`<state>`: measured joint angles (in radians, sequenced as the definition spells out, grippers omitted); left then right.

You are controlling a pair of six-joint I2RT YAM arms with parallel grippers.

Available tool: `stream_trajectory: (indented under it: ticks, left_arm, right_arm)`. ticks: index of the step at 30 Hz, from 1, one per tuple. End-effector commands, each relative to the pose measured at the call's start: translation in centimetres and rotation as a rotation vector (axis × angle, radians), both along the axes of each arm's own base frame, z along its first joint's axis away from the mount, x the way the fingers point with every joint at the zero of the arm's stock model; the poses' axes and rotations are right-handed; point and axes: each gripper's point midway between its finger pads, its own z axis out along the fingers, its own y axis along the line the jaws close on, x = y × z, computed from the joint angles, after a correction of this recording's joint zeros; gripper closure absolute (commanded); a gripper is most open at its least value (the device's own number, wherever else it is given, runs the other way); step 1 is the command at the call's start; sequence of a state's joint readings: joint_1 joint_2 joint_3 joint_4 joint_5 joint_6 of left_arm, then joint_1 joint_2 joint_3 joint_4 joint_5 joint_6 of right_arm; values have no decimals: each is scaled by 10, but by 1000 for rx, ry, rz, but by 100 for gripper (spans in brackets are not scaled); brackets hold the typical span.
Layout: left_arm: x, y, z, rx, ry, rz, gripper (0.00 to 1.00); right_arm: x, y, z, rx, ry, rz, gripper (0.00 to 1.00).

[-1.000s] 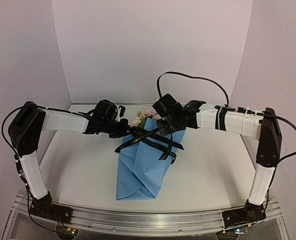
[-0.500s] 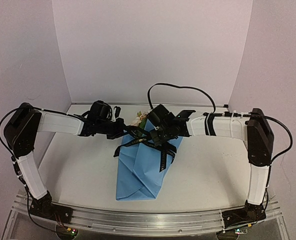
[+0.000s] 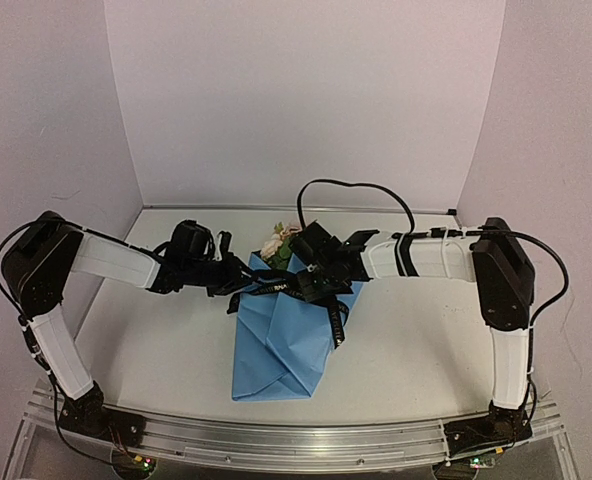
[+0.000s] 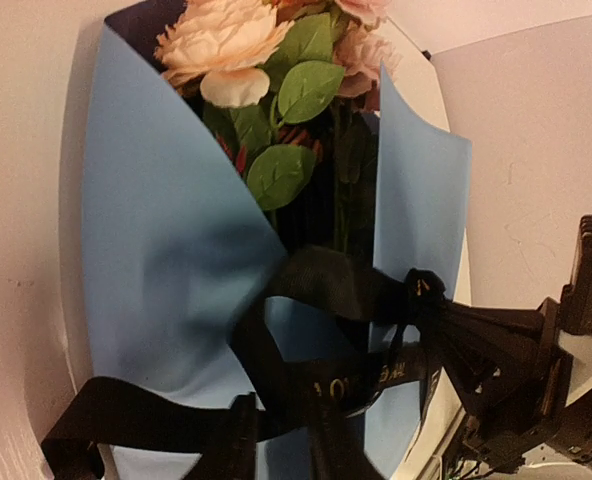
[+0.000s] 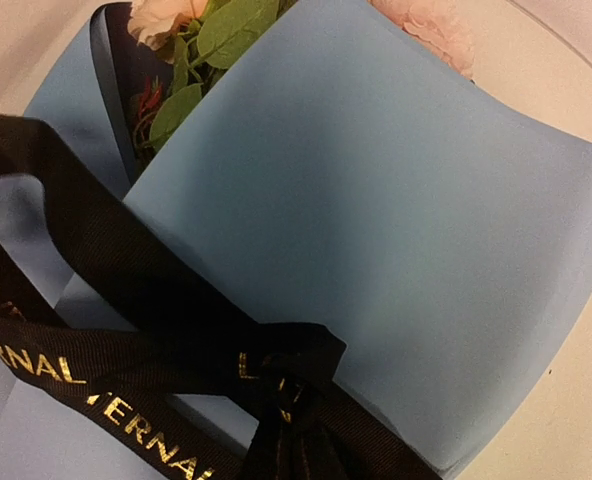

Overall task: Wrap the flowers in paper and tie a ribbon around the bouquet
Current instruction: Cross the ribbon over the folded bouquet.

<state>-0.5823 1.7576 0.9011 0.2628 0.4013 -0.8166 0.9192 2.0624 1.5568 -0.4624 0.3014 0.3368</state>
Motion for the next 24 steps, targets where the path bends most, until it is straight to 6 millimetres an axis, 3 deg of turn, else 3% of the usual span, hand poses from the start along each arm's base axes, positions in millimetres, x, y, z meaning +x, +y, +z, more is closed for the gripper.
stream_trajectory:
  ticks: [1, 5, 9, 12, 17, 24]
  left_arm:
    - [9, -8, 28, -46, -84, -19, 69]
    - [22, -6, 29, 73, -126, -36, 53]
    - [35, -5, 28, 221, -166, -121, 47]
    - [39, -12, 24, 283, -159, -241, 46]
    - [40, -22, 2, 367, -124, -409, 47]
    - [39, -35, -16, 385, -108, -513, 44]
  right_arm:
    - [2, 6, 2, 51, -8, -22, 100]
    - [2, 8, 2, 59, -8, -15, 100]
    - [1, 9, -2, 61, 2, -8, 100]
    - [-2, 7, -5, 61, 10, -7, 100]
    - [-9, 2, -7, 73, 13, -15, 100]
    - [-15, 3, -10, 82, 12, -14, 100]
